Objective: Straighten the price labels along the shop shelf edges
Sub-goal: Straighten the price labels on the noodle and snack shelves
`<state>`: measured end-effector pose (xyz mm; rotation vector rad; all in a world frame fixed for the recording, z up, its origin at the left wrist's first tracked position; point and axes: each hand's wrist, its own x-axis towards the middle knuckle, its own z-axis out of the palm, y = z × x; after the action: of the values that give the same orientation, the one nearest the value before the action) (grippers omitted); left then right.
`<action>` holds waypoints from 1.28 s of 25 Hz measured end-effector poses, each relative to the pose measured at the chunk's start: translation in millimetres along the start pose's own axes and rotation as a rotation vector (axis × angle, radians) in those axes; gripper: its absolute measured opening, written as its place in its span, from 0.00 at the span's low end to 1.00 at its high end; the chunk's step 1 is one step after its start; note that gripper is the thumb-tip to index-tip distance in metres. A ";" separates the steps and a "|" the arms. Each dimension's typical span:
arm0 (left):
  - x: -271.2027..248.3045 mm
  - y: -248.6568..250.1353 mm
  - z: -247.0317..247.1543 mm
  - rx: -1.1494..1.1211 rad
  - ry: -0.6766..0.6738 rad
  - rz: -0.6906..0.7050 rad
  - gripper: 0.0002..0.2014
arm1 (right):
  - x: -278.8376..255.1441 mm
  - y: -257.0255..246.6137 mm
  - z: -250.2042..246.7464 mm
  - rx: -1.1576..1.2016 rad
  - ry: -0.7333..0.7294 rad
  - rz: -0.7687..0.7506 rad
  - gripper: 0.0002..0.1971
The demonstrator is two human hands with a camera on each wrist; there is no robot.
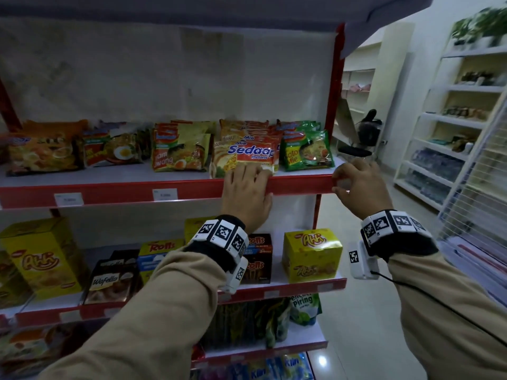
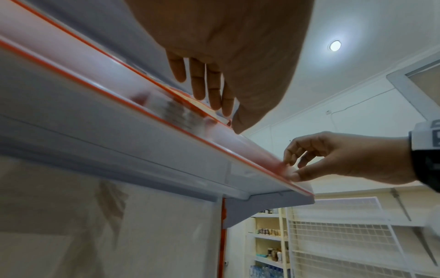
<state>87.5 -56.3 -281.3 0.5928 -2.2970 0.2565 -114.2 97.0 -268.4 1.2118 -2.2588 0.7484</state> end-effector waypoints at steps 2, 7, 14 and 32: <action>10.1 29.1 10.1 -0.032 -0.040 0.035 0.22 | 0.0 19.2 -4.1 -0.011 0.008 -0.003 0.15; 23.0 88.4 35.2 0.003 -0.132 0.108 0.28 | 4.4 40.3 -4.9 0.039 0.027 -0.149 0.14; 33.6 111.6 45.6 0.014 -0.069 0.054 0.23 | 5.3 51.6 -3.0 0.105 0.018 -0.252 0.12; 42.5 118.2 52.7 -0.204 0.021 -0.070 0.11 | 26.7 53.1 -8.2 0.382 -0.055 -0.211 0.04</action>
<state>-28.8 14.2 -289.6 0.5609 -2.2423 -0.0060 -171.6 110.9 -258.5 1.6321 -2.0433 1.1075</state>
